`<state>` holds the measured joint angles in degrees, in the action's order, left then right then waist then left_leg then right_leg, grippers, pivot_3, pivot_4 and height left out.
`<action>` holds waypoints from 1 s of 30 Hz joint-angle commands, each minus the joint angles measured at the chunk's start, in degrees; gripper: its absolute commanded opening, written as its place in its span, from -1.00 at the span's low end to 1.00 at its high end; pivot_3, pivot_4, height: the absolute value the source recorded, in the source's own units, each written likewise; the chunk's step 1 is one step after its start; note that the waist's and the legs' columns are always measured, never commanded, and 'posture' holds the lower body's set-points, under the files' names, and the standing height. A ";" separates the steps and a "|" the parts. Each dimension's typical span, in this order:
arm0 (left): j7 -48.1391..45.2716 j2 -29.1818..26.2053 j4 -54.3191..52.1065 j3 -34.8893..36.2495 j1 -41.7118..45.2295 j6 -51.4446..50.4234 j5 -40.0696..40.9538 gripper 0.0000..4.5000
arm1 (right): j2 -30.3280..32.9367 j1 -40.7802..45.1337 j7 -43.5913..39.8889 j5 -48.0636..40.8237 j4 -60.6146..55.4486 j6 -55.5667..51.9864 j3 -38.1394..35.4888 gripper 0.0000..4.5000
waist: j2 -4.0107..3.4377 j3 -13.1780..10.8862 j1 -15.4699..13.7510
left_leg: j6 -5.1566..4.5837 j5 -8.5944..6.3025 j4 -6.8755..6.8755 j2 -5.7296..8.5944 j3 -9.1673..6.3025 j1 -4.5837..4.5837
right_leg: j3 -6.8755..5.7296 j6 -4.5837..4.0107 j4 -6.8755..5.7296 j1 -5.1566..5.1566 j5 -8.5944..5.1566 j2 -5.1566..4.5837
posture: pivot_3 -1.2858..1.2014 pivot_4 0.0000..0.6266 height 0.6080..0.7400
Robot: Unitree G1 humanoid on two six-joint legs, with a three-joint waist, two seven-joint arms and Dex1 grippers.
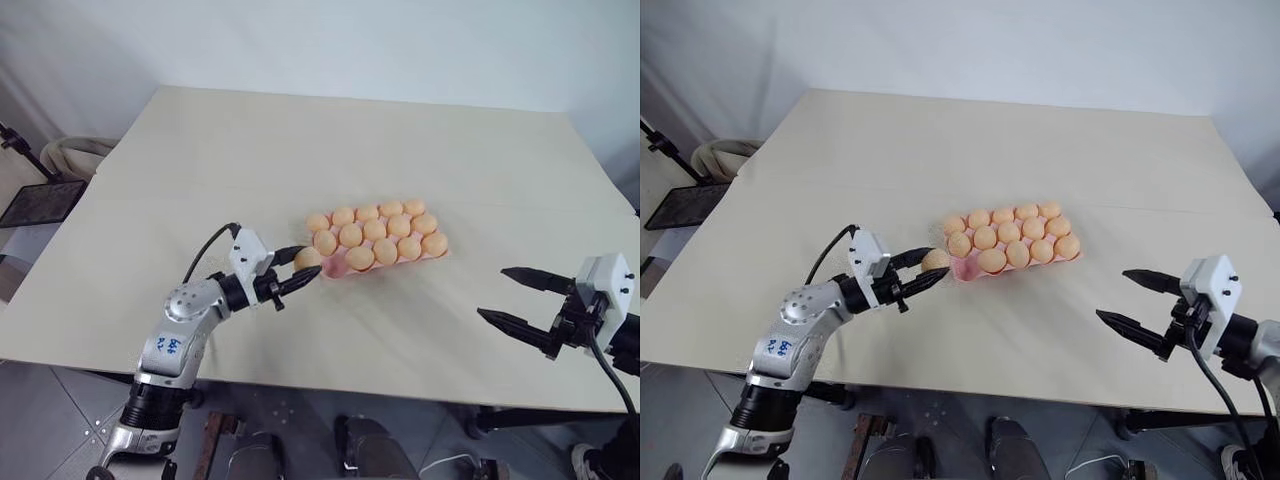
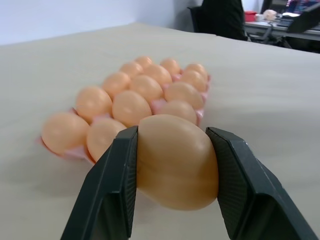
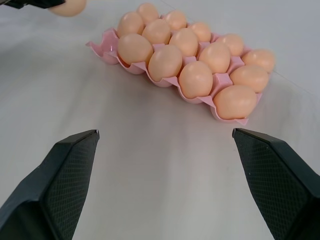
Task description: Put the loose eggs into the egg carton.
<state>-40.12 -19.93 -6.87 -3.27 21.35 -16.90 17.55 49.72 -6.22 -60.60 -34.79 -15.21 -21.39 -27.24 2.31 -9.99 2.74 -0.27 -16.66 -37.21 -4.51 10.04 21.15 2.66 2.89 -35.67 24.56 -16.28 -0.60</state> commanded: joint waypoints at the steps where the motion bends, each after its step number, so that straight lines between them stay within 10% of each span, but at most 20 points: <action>1: 0.64 1.58 0.97 -2.30 2.61 0.62 -1.45 -0.15 | 0.04 0.72 -0.20 -0.14 -0.20 0.77 -0.28 1.00 | 0.00 0.00 -0.05 | 0.00 0.00 0.00 0.00 0.00 0.00 | 0.00 0.00 0.01 0.00 0.00 0.00 | 0.03 -0.52 1.00; 13: 1.46 5.45 12.53 -4.88 9.93 4.91 -6.09 -0.15 | -1.01 -2.28 0.37 -0.15 -2.26 0.98 -2.44 1.00 | 0.00 0.00 -0.64 | 0.01 0.00 0.05 -0.01 -0.01 0.03 | 0.01 0.02 0.01 0.04 0.01 0.05 | 0.03 -0.52 1.00; 21: 0.38 5.48 11.89 -5.08 9.90 5.29 -6.53 0.96 | -1.14 -2.01 1.15 -0.17 -2.11 1.00 -1.89 1.00 | 0.00 0.00 -0.98 | 0.01 0.00 0.02 0.00 0.00 0.02 | 0.01 0.02 0.00 0.03 0.01 0.03 | 0.03 -0.52 1.00; 30: -3.72 2.50 6.79 -0.83 11.87 -6.70 1.39 0.98 | -1.14 -0.25 1.18 0.18 -1.05 1.14 -0.64 1.00 | -0.01 0.00 -0.94 | 0.02 0.00 0.04 -0.02 0.00 0.02 | 0.00 0.02 -0.01 0.04 0.01 0.04 | 0.03 -0.52 1.00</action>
<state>-42.19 -16.95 3.48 -6.12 31.90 -21.01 14.94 48.63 -7.07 -59.45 -34.36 -15.63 -21.23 -27.39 2.30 -10.00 1.80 -0.24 -16.66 -37.18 -4.53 10.03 21.17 2.66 2.91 -35.70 24.60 -16.27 -0.56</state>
